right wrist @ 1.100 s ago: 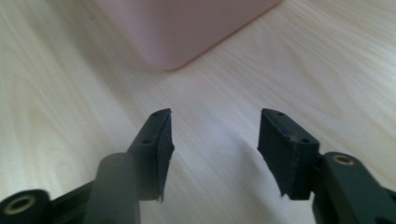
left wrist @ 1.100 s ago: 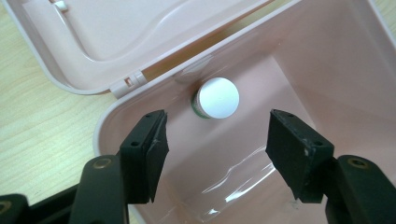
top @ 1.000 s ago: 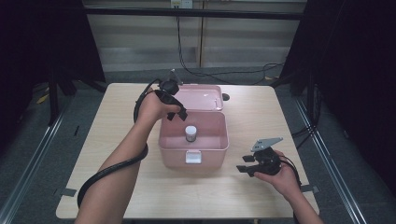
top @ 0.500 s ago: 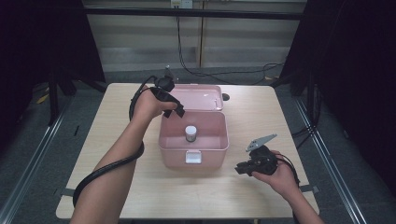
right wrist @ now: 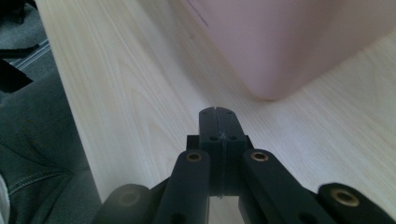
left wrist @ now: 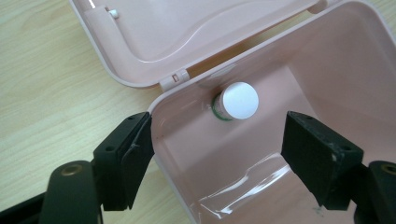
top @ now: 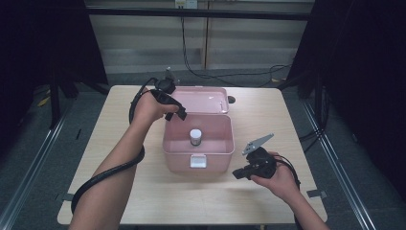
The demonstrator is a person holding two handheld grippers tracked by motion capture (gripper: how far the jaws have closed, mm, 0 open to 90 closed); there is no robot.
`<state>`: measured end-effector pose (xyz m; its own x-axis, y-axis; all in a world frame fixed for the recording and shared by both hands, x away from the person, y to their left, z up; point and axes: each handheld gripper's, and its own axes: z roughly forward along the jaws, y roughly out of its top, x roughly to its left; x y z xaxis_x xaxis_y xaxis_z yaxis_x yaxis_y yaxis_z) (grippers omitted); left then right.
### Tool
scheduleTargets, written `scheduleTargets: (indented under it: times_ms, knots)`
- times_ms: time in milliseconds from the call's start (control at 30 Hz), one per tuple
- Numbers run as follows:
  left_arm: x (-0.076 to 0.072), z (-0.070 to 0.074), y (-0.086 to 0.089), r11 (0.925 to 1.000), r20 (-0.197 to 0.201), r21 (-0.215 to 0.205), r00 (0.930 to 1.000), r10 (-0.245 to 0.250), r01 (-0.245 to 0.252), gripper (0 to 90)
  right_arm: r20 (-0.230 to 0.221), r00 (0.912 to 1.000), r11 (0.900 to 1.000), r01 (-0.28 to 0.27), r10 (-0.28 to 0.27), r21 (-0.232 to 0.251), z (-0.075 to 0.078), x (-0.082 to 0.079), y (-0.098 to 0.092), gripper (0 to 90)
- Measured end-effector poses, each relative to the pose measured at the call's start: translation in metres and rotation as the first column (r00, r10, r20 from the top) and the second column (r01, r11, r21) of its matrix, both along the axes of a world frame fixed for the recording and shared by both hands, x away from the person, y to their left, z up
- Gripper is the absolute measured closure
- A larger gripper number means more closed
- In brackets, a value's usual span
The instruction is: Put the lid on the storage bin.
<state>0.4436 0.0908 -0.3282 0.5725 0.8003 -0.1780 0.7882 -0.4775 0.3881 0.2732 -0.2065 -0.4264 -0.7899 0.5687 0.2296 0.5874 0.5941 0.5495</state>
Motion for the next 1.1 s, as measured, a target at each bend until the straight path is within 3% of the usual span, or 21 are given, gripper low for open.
scheduleTargets:
  times_ms: [1100]
  knots:
    - [0.000,-0.002,0.022,0.9997,0.003,-0.008,0.9998,0.021,-0.021,24.1,0.042,0.9926,0.991,-0.117,0.114,0.065,0.038,0.012,0.056,90.0]
